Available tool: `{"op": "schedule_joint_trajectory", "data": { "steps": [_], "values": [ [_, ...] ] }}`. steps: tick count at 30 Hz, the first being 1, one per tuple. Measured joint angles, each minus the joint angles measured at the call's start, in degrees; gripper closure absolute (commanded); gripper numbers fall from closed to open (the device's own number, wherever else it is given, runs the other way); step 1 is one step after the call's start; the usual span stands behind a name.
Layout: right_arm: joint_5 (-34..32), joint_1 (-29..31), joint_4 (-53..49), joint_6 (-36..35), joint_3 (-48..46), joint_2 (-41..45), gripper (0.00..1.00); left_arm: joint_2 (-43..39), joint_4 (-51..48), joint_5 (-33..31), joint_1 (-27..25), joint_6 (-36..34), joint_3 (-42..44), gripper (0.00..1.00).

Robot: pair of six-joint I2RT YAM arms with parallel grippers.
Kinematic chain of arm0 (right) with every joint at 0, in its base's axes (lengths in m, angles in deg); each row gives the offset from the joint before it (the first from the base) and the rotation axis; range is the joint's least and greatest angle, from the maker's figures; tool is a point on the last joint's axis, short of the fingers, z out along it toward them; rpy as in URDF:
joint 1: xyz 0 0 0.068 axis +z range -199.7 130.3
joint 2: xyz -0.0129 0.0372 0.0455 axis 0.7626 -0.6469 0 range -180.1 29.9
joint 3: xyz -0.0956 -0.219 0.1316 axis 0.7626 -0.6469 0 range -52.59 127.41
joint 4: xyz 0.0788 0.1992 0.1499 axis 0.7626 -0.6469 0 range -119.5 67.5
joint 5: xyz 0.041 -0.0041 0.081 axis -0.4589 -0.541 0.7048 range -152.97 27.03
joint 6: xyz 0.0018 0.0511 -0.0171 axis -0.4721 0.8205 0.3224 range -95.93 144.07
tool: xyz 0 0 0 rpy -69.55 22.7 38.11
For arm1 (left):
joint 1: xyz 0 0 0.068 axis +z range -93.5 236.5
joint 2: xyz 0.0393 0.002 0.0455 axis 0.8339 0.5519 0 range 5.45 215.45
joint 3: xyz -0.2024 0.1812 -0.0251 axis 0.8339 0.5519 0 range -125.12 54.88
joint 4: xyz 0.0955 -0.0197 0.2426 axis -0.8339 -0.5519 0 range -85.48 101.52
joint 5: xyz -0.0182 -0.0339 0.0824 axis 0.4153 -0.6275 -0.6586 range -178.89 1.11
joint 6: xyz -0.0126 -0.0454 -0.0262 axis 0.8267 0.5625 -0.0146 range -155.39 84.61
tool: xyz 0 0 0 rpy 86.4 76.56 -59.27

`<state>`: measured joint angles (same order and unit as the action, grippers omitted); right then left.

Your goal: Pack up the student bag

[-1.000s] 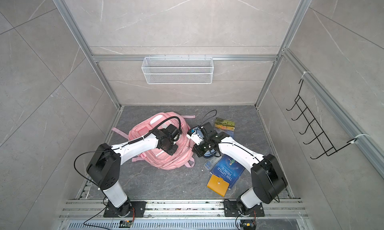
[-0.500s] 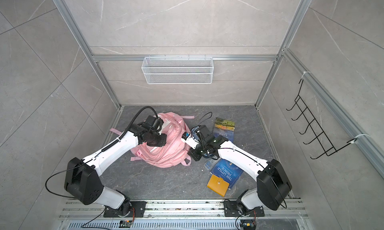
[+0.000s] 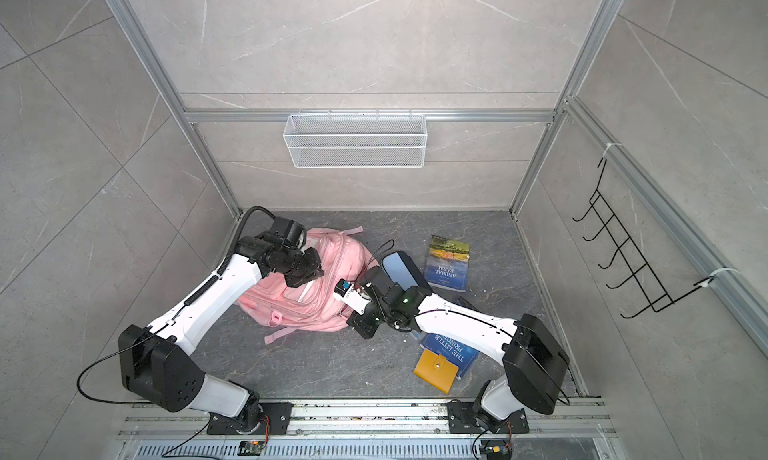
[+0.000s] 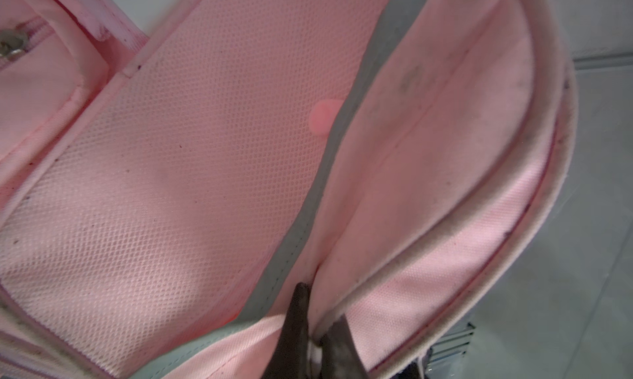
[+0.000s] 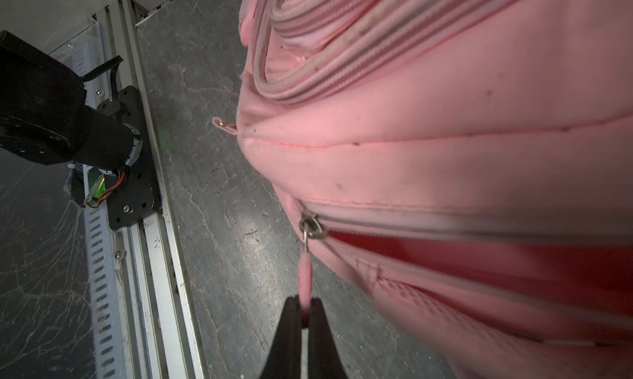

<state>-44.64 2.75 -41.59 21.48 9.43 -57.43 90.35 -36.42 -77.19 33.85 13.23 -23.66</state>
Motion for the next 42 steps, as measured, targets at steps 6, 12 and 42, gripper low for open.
{"op": "schedule_joint_trajectory", "data": {
  "steps": [6,12,42],
  "values": [
    [-1.5,0.0,2.7,1.2,0.0,-0.7,1.00,-2.7,4.9,3.5,3.4,11.4,0.4,1.00],
    [-2.1,0.1,6.0,1.8,0.0,-2.3,1.00,-4.2,10.4,3.6,4.3,23.9,0.5,1.00],
    [4.1,-11.0,16.0,17.2,-2.4,-0.2,0.34,-6.6,16.6,4.7,7.6,18.0,2.1,1.00]
  ]
}}
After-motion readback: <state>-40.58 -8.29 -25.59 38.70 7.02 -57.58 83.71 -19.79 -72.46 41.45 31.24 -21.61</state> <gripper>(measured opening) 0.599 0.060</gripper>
